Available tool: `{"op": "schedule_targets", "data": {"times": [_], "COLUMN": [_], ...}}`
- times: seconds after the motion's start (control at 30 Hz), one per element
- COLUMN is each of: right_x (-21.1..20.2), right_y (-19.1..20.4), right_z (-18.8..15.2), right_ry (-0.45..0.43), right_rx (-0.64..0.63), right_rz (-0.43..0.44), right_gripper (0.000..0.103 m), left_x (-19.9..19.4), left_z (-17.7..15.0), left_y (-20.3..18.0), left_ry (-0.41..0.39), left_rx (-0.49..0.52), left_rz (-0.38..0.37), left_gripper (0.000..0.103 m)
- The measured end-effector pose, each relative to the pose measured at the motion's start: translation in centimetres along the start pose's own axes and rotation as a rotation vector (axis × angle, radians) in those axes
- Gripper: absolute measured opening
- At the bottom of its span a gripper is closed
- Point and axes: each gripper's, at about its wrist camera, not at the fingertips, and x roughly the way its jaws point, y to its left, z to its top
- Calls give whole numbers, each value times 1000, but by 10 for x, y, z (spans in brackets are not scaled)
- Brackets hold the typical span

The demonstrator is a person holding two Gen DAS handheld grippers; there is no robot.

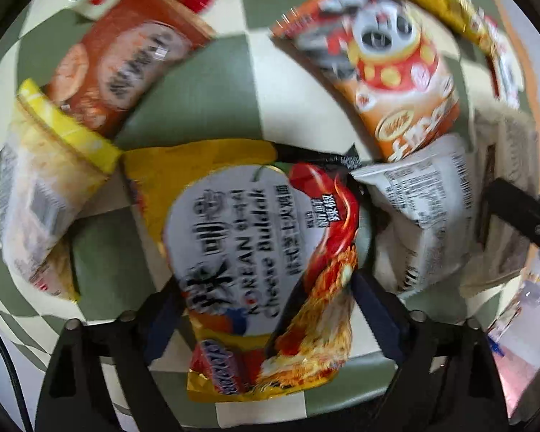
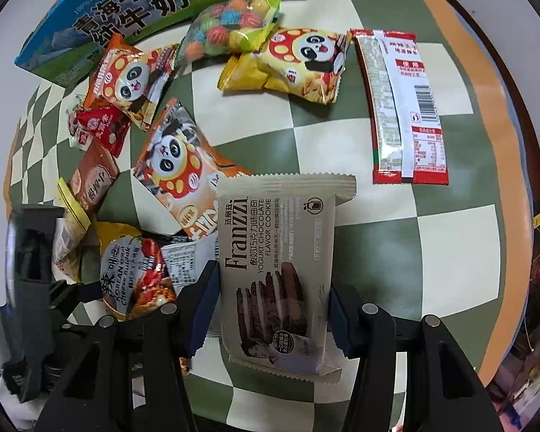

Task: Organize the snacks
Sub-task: 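Carry both packs into the cardboard box and open both grippers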

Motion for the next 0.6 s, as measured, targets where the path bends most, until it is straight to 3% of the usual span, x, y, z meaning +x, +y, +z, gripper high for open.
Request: {"op": "schedule_targets", "data": {"times": [0.13, 0.37, 0.6], "right_x": [7, -29, -88], "right_y": [-11, -30, -29], "right_z": [-2, -4, 10], "right_ry": [26, -17, -101], "right_rx": [-10, -13, -43], "right_rz": [-3, 39, 157], "right_gripper": [57, 57, 57], "left_x": [-2, -60, -170], "left_z": [-14, -65, -101], "left_y": [-15, -8, -14], "left_ry": [-55, -171, -341], "left_rx": [-41, -60, -115], "left_rz": [39, 47, -46], "left_gripper": [87, 82, 82]}}
